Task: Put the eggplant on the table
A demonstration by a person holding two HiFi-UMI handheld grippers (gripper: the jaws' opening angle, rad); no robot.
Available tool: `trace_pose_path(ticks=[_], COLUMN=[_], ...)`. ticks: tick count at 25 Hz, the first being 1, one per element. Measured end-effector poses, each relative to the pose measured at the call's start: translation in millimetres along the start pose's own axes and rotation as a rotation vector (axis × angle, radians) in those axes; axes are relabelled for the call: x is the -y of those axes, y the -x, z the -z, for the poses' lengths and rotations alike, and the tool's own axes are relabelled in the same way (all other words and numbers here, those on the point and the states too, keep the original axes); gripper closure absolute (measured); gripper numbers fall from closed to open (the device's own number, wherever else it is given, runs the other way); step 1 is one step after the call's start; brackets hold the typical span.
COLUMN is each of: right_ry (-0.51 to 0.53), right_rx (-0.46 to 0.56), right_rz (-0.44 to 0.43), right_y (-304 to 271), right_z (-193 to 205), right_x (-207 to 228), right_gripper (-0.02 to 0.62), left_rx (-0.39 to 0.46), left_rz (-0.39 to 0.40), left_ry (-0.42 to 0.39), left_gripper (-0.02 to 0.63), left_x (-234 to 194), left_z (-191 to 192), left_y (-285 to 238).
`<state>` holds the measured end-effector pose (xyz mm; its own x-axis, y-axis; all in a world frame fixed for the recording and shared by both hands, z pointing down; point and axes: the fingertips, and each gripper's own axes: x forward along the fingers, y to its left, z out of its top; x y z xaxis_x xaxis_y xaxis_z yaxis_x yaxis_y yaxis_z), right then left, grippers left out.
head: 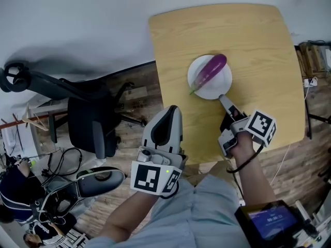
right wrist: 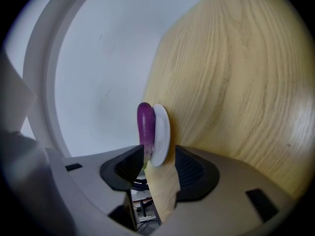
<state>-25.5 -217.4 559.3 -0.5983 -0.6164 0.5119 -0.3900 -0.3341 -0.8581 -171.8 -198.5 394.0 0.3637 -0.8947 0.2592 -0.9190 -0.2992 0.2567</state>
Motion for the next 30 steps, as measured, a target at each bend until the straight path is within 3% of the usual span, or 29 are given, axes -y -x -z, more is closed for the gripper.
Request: trace_pose_path(ticks=[7,15,22,30], right_ry=[0.1,0.477,0.883,1.057], right_rx=[0.01,0.067,0.162,0.226], right_rz=[-0.089,-0.221,-0.314,-0.367], right_y=[34,89,138,180], right_z=[0,12,34,54], right_x=[-27,-108,-177,-215], right_gripper=[0.418,0.578,0.594,0.594], left_rx=[0.044,0.124,0.171,0.236], left_rz=[0.005,-0.012,-0.055,-0.079], left_ry=[-0.007,-0.031,-0.11,-0.12], left_gripper=[0.6,0.6,0.6,0.6], left_x=[29,64,85,111], left_z=[-14,-46,-80,-99], left_y=[13,35,55,90])
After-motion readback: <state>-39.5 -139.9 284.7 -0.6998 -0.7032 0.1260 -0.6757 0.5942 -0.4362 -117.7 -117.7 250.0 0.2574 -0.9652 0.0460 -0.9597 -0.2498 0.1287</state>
